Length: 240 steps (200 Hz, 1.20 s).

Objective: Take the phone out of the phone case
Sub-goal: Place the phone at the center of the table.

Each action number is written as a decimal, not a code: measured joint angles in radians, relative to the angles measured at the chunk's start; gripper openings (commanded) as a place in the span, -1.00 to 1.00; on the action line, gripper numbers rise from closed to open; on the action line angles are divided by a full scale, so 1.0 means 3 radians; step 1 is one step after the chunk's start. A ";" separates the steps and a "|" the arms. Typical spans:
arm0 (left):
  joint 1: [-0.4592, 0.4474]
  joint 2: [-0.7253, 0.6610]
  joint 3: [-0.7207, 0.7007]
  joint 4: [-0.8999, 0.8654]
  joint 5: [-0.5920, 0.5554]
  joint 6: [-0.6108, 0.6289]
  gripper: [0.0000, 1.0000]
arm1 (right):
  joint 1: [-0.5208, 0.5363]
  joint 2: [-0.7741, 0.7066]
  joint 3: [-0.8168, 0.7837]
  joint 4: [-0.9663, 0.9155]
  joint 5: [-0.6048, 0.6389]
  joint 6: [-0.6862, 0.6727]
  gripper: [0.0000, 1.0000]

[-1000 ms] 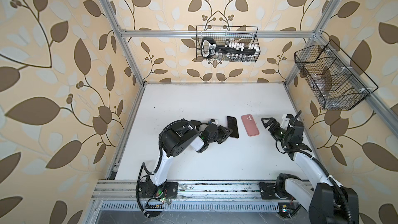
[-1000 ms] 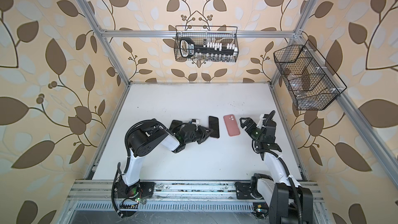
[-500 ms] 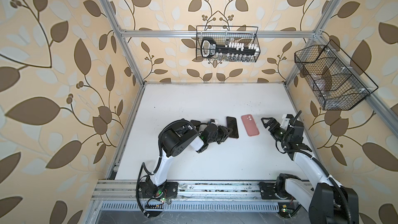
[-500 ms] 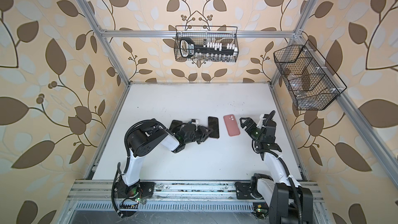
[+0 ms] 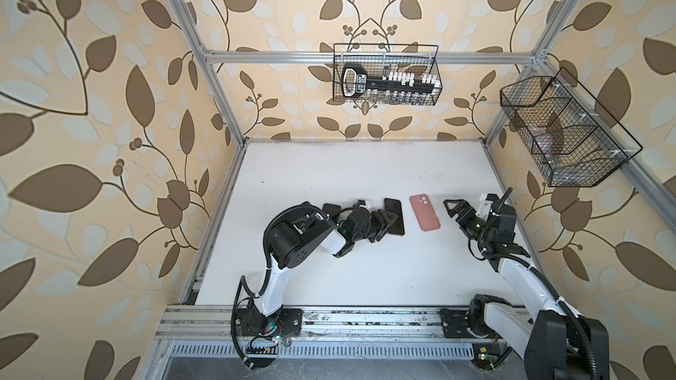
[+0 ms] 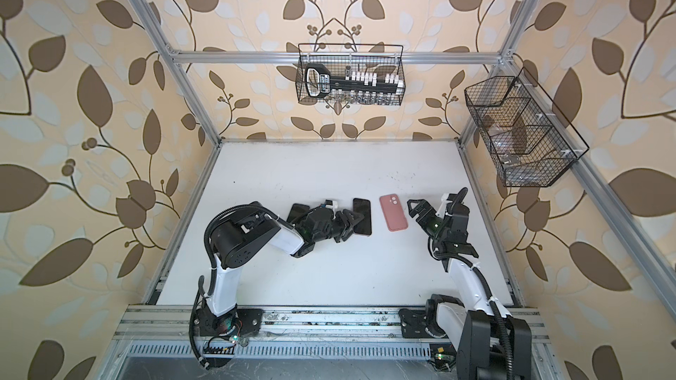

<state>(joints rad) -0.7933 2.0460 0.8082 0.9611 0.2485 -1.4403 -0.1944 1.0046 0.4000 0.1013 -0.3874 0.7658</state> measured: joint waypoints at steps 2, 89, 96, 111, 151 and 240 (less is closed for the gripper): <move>0.0000 -0.0006 0.0003 -0.0015 0.0000 0.0008 0.34 | 0.0000 0.0000 0.0000 0.0000 -0.0004 0.0000 0.93; -0.0039 -0.0270 0.0148 -0.0799 -0.0085 0.0221 0.46 | -0.0031 0.0000 -0.0022 0.0005 -0.0022 0.0000 0.93; -0.0042 -0.0292 0.0167 -0.0876 -0.0089 0.0247 0.47 | -0.0033 0.0000 -0.0027 0.0003 -0.0022 0.0000 0.93; -0.0043 -0.0337 0.0210 -0.1049 -0.0108 0.0275 0.50 | -0.0033 0.0000 -0.0032 0.0003 -0.0022 0.0000 0.93; -0.0064 -0.0412 0.0345 -0.1469 -0.0172 0.0393 0.56 | -0.0039 -0.0001 -0.0039 0.0005 -0.0033 0.0000 0.93; -0.0065 -0.0738 0.0568 -0.2560 -0.0397 0.0802 0.97 | -0.0039 -0.0055 -0.0043 -0.0043 -0.0043 -0.0086 0.95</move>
<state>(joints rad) -0.8127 1.8248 0.9787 0.1932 0.1295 -1.1995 -0.2062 0.9882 0.3870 0.0883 -0.4004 0.7399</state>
